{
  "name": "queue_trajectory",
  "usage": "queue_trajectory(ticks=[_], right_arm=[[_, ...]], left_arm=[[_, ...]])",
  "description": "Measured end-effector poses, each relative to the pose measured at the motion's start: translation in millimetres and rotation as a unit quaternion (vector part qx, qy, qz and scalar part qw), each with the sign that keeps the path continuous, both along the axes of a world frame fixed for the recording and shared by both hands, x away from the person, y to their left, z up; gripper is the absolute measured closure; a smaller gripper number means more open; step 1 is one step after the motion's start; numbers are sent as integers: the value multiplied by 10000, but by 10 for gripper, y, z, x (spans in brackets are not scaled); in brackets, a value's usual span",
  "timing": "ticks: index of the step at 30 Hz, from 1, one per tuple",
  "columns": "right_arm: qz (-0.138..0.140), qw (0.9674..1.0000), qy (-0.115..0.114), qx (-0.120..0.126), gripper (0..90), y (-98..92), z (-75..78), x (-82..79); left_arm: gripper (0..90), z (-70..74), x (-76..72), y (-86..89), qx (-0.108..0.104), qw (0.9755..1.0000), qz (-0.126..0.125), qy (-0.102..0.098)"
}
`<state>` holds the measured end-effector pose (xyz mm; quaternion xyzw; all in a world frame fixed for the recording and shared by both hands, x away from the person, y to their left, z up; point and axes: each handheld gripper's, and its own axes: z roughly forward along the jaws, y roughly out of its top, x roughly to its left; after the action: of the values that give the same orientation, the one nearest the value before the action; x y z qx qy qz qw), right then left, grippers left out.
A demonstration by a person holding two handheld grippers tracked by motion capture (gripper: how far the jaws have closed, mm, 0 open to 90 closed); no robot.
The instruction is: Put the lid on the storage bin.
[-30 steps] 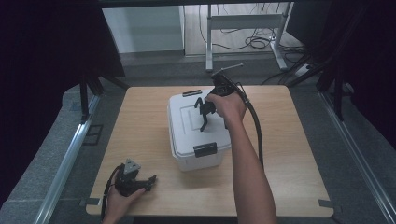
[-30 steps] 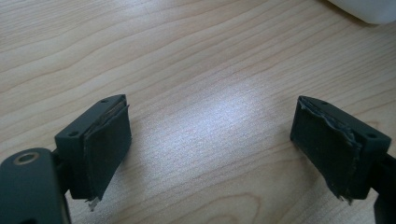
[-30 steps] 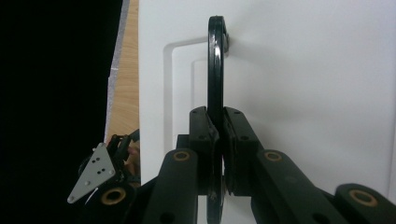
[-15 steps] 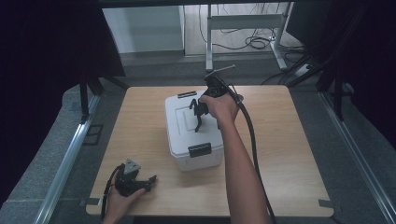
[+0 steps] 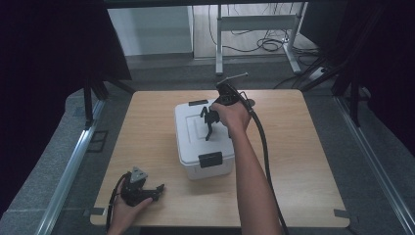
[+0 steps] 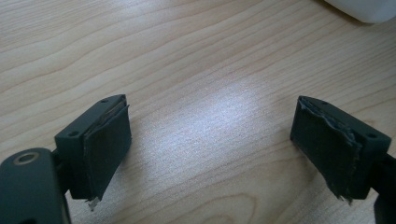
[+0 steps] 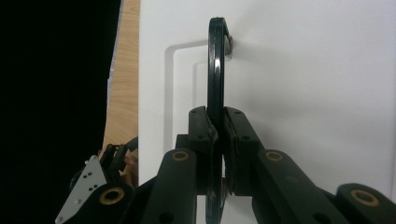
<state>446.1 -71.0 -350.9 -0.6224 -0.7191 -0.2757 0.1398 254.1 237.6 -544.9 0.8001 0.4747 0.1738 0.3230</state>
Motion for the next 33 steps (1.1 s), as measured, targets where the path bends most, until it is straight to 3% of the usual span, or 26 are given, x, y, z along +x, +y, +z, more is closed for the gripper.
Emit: queue_trajectory(ticks=[6, 10, 18, 22, 33], right_arm=[[-25, 10000, 46, 41, 821, -53, -78, 3], [39, 9999, 21, 104, 768, -86, -86, 1], [73, 9992, -357, 165, 599, -176, 11, -28], [160, 9974, -690, 125, 537, -261, 53, -54], [210, 9939, -1061, 217, 468, -654, 43, -208]], left_arm=[[122, 0, -1, -3, -4, 10000, -6, -2], [122, 0, 0, -6, -3, 10000, -12, 0], [122, 1, 1, -10, 5, 10000, -24, 0], [122, 0, 0, -15, -2, 10000, -26, -4], [121, 2, -1, -16, 7, 10000, -28, 5]])
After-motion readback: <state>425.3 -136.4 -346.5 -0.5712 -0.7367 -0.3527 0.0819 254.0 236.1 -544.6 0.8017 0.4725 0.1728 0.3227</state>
